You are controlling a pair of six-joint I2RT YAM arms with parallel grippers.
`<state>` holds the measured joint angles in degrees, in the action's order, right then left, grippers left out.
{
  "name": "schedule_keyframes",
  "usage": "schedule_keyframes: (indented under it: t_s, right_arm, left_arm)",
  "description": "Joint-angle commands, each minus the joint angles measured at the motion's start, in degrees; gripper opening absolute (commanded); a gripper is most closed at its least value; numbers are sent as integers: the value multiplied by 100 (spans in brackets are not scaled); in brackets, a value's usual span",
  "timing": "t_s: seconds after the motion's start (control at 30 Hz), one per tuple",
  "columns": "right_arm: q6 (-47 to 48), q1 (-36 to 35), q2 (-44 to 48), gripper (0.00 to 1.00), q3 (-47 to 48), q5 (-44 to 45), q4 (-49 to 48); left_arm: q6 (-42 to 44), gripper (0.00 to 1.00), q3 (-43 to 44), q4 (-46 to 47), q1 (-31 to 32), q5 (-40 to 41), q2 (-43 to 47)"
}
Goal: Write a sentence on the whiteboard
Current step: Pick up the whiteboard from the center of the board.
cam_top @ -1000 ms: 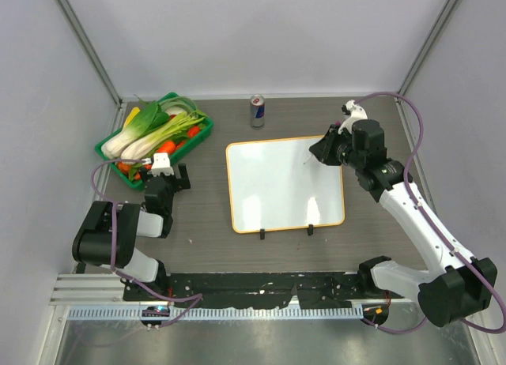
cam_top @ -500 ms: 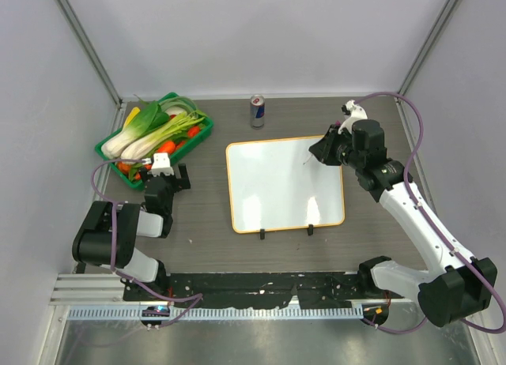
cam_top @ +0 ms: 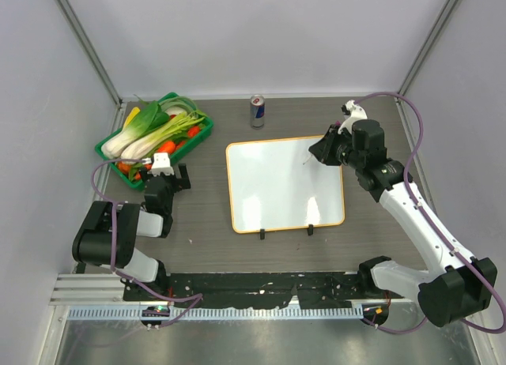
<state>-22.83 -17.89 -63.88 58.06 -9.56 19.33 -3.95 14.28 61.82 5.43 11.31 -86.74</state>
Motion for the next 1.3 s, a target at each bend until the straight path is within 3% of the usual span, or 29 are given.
schedule_keyframes:
  t_s: [0.0, 1.27]
  right_arm:
    - [-11, 14, 68, 1, 38, -28, -263]
    - [-2, 14, 218, 1, -32, 86, -184]
  left_arm:
    - [104, 100, 145, 84, -51, -32, 87]
    - [96, 100, 162, 58, -60, -59, 87]
